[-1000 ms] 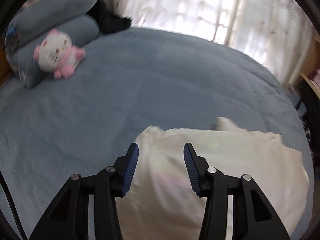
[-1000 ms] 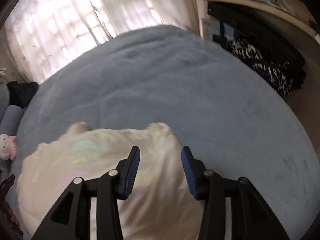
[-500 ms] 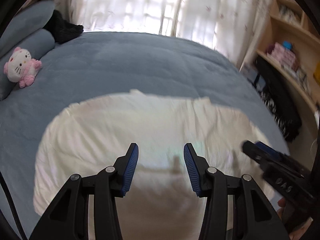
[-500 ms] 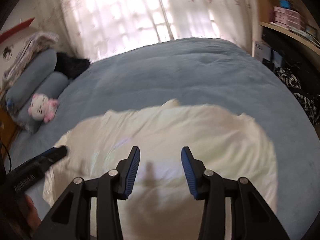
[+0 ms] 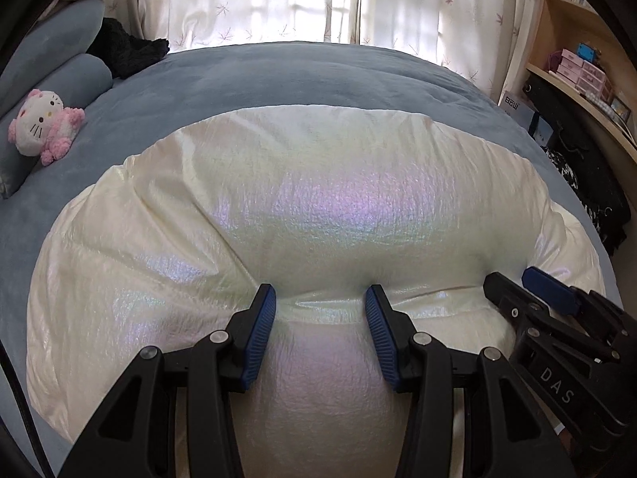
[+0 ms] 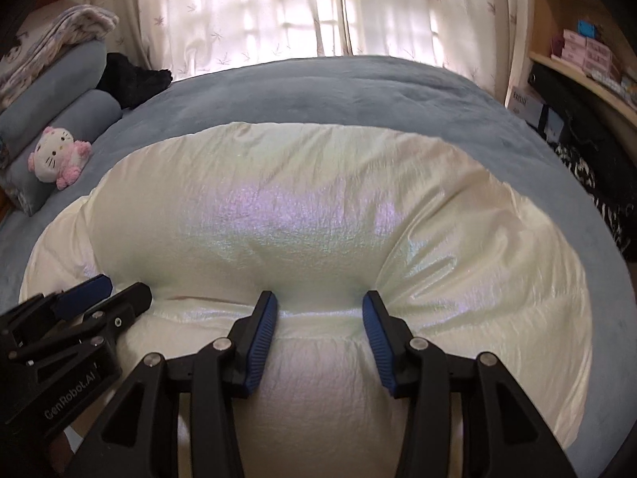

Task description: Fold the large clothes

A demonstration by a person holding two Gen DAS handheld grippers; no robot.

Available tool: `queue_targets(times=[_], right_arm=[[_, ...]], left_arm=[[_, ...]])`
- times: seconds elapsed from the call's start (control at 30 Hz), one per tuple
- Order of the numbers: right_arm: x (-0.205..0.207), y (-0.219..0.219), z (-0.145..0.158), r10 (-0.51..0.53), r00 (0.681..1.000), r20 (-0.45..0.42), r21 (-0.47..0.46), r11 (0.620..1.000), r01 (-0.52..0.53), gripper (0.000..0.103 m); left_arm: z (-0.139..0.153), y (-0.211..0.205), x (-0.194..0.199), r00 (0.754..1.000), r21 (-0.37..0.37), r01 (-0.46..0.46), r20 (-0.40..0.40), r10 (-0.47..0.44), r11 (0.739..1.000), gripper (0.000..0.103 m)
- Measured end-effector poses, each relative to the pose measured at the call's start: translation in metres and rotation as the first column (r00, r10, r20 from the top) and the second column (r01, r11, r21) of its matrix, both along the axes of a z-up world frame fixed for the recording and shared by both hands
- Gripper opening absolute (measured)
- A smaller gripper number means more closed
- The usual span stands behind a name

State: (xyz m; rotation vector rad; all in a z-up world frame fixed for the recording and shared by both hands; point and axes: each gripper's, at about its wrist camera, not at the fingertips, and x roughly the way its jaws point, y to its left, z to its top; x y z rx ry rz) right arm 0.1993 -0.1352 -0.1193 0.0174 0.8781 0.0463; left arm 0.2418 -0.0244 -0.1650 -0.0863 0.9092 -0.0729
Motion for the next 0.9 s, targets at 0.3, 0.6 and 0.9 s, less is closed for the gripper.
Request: queue_targets(times=[0.3,0.6,0.9], right_arm=[[-0.008,0.003,-0.003,0.040,0.999,0.011,0.036,0.999,-0.041,0.067],[-0.019,-0.002,0.017,0.018,1.000,-0.012,0.116,0.993,-0.016,0.067],[-0.047,0.009,0.052,0.041,0.997,0.069,0.158,0.986,-0.052,0.066]], left_arm=[[0.009,0.008,0.000,0.998,-0.064,0.055,-0.029,-0.057,0.996,0.065],[0.037,0.052,-0.049,0.997,-0.274,0.058,-0.040,-0.071,0.960,0.080],[0.004,0.120,-0.131,0.988,-0.549,-0.011,-0.133,-0.074,0.836,0.080]])
